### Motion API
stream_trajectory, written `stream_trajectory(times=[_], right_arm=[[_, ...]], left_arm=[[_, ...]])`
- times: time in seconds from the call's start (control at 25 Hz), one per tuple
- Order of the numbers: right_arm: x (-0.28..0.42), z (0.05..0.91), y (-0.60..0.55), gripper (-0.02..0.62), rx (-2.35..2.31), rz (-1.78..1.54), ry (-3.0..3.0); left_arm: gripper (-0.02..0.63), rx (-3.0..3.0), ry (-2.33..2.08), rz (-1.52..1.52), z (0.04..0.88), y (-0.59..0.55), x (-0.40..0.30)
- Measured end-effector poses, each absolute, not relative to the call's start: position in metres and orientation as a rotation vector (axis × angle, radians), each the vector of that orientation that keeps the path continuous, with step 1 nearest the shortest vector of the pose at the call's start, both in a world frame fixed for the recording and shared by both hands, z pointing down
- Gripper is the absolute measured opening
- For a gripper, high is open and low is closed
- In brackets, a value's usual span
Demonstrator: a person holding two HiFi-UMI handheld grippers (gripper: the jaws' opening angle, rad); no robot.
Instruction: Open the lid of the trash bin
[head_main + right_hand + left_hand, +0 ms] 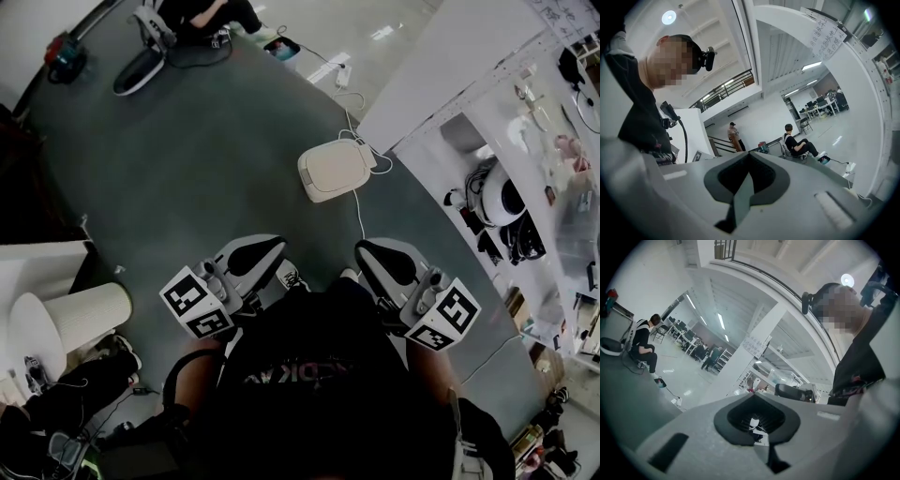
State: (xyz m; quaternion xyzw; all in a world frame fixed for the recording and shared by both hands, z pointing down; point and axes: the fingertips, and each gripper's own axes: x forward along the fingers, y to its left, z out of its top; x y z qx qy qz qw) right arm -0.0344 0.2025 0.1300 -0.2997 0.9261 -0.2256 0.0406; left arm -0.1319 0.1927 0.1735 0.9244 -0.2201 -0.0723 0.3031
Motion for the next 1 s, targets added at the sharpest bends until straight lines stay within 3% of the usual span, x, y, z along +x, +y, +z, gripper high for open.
stream_trajectory(times=[1.0], right_arm=[[-0.027, 0.133, 0.129, 0.008, -0.788, -0.707, 2.944]], left_arm=[[0.001, 2.348, -0.783, -0.236, 0.200, 0.138, -0.136]])
